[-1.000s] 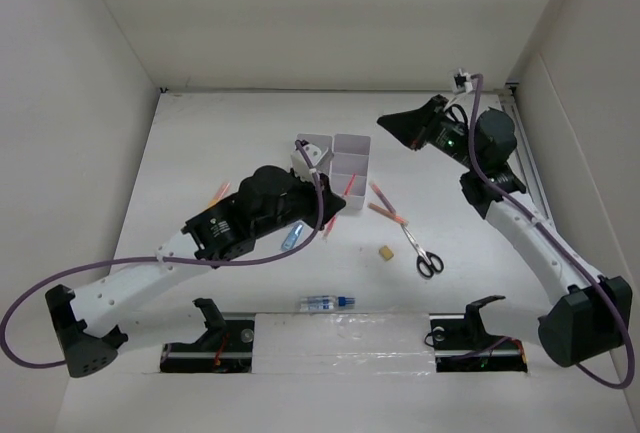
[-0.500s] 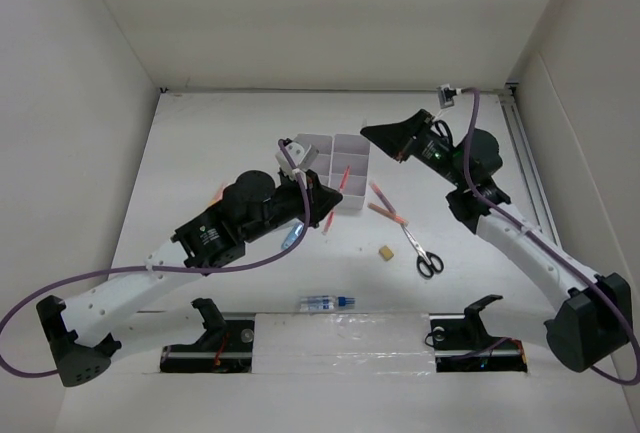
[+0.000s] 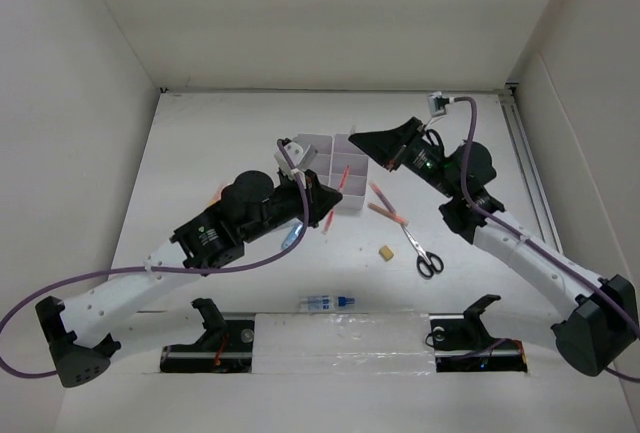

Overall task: Sort the stationery into containers
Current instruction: Close the pen cap on the pen.

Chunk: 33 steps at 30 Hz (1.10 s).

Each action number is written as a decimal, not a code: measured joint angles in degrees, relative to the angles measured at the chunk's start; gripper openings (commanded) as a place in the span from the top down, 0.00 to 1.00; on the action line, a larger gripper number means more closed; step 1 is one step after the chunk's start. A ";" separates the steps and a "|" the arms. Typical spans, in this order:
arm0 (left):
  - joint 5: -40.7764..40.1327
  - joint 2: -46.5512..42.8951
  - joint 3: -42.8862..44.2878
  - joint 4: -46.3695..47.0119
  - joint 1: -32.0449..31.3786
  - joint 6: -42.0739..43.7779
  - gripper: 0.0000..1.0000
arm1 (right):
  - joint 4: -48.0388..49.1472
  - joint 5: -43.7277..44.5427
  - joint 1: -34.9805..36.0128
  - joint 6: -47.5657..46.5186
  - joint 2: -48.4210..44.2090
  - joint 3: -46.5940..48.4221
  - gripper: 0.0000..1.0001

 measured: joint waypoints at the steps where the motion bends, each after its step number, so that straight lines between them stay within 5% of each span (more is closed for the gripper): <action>1: 0.00 -0.11 -0.02 0.00 0.00 0.02 1.00 | 0.02 0.07 0.57 0.02 0.17 -0.15 1.00; 33: -3.23 -0.20 0.00 -1.57 0.00 0.35 1.00 | 0.09 1.55 3.61 -1.14 -1.33 -4.13 1.00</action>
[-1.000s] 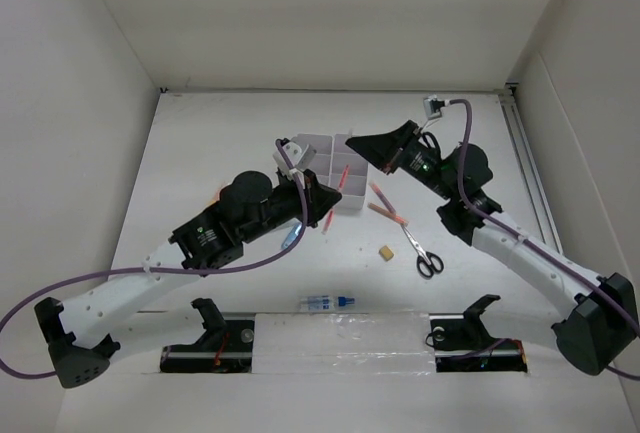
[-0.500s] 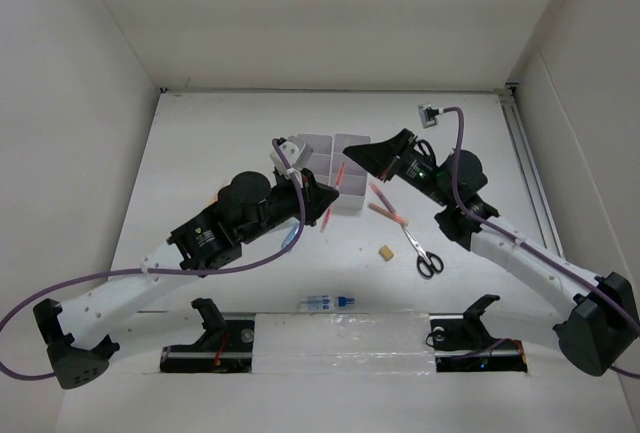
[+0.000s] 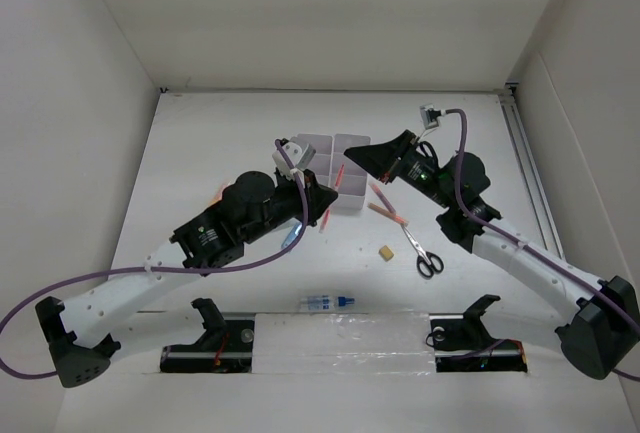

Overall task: Sort the stationery into containers
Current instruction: Close the pen cap on the pen.

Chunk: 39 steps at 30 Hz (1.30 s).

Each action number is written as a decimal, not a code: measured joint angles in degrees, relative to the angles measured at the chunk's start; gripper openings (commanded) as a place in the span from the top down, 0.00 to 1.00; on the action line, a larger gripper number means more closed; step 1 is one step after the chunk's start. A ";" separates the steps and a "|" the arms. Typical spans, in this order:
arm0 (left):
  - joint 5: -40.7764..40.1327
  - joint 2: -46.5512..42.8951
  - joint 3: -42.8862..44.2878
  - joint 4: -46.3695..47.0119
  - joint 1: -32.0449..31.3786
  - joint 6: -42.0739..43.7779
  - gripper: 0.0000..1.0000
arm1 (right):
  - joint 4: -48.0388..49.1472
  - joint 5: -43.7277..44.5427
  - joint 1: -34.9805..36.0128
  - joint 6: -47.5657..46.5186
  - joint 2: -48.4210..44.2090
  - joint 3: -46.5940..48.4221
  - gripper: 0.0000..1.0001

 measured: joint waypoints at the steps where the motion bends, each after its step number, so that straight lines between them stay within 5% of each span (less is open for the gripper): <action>1: -0.02 0.00 -0.02 -0.02 0.02 0.07 1.00 | 0.00 -0.09 -0.02 -0.09 0.00 0.00 1.00; 39: -0.68 -0.37 0.04 -0.68 0.00 1.20 1.00 | 0.20 -1.07 1.09 -0.66 2.14 -0.42 1.00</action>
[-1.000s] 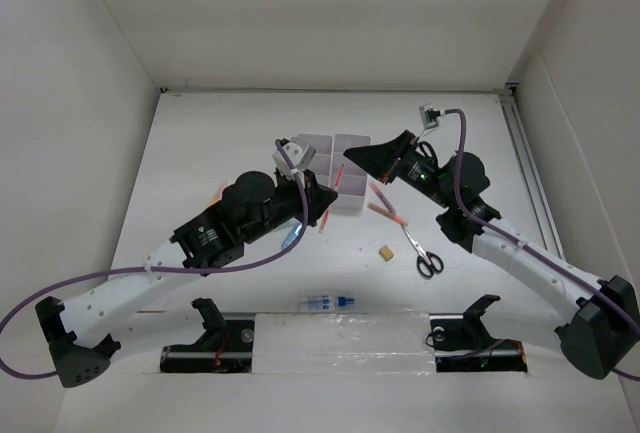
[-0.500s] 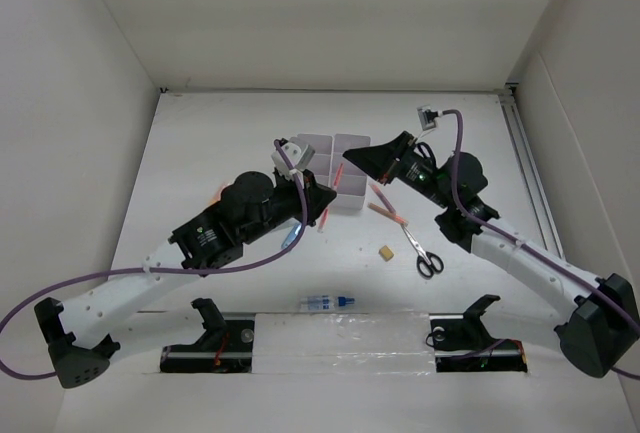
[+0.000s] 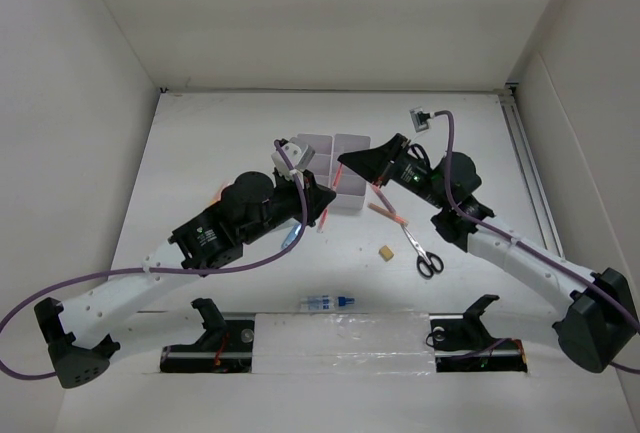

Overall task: Sort the stationery into containers
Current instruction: Close the pen cap on the pen.

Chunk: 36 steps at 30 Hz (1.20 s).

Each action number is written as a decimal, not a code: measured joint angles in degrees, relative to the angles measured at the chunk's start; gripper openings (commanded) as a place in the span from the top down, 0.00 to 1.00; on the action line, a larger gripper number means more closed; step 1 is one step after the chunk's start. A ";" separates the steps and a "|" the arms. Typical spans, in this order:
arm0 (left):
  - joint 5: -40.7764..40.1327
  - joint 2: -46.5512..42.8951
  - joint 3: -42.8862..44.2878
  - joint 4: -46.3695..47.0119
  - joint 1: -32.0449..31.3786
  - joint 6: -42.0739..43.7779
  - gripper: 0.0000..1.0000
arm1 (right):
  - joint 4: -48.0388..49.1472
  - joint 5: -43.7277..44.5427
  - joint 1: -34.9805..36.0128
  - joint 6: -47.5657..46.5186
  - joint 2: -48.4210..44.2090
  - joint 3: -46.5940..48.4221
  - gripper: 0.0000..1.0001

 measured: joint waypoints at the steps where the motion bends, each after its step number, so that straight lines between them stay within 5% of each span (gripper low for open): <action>1: 0.00 0.00 0.00 -0.02 0.00 0.00 1.00 | 0.00 0.02 0.00 0.00 0.00 0.00 1.00; 36: 0.11 0.02 0.04 -0.37 0.00 0.00 1.00 | 0.07 -0.28 -1.18 0.00 -0.70 0.02 1.00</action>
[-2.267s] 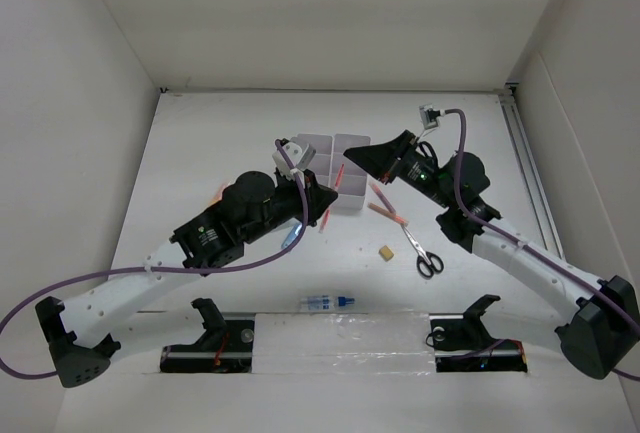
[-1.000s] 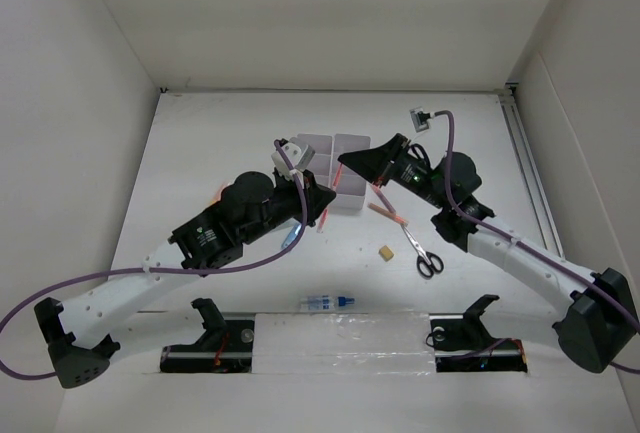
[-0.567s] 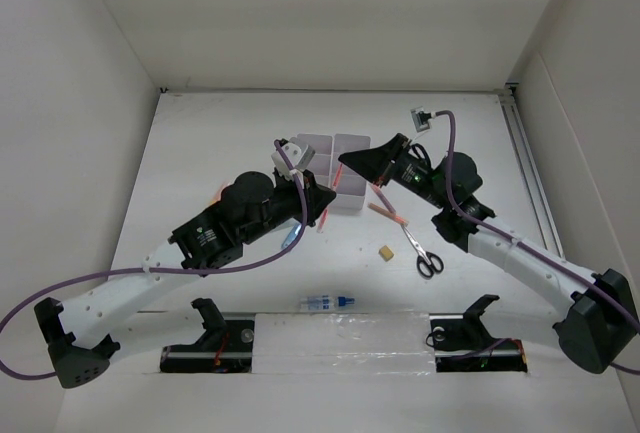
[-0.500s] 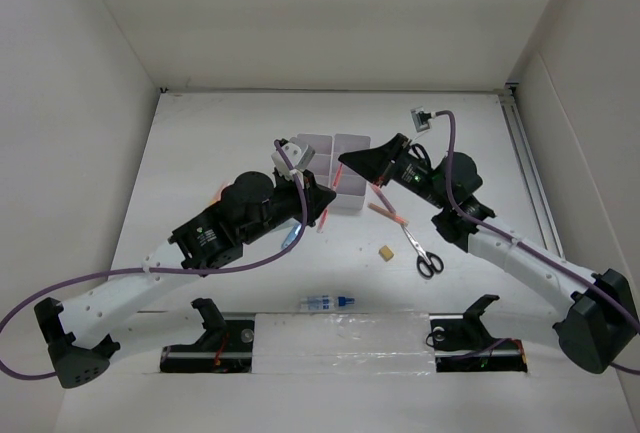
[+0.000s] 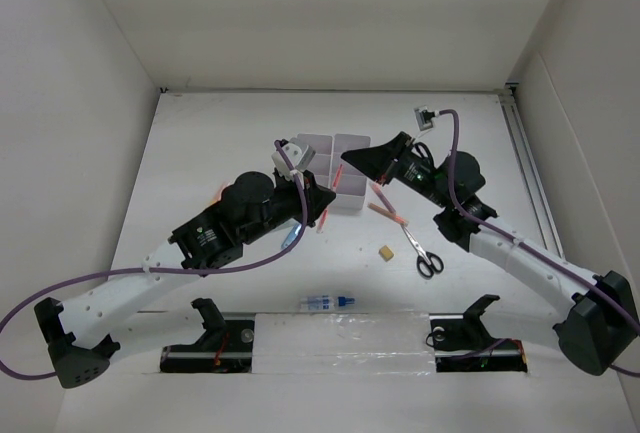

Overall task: Sort the stationery into containers
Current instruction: Close the pen cap on the pen.

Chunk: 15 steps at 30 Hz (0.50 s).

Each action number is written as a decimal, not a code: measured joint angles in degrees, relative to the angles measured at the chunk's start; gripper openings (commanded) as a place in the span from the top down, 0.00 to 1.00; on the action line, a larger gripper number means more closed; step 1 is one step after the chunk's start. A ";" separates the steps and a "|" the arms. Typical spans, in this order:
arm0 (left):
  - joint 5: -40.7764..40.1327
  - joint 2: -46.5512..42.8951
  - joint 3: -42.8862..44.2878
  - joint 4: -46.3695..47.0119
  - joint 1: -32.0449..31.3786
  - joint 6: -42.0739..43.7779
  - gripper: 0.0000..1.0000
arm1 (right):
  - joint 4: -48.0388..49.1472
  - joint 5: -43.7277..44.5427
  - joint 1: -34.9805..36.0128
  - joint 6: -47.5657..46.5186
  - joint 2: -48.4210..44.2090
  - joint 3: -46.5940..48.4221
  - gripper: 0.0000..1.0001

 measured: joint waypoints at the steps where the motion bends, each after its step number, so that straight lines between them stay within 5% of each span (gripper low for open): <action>1: 0.00 0.00 0.00 -0.02 0.00 0.00 1.00 | 0.00 -0.02 -0.04 0.02 0.00 0.00 1.00; 15: -0.11 0.00 0.00 -0.02 0.00 0.00 1.00 | 0.35 -0.70 0.76 0.02 0.00 0.00 1.00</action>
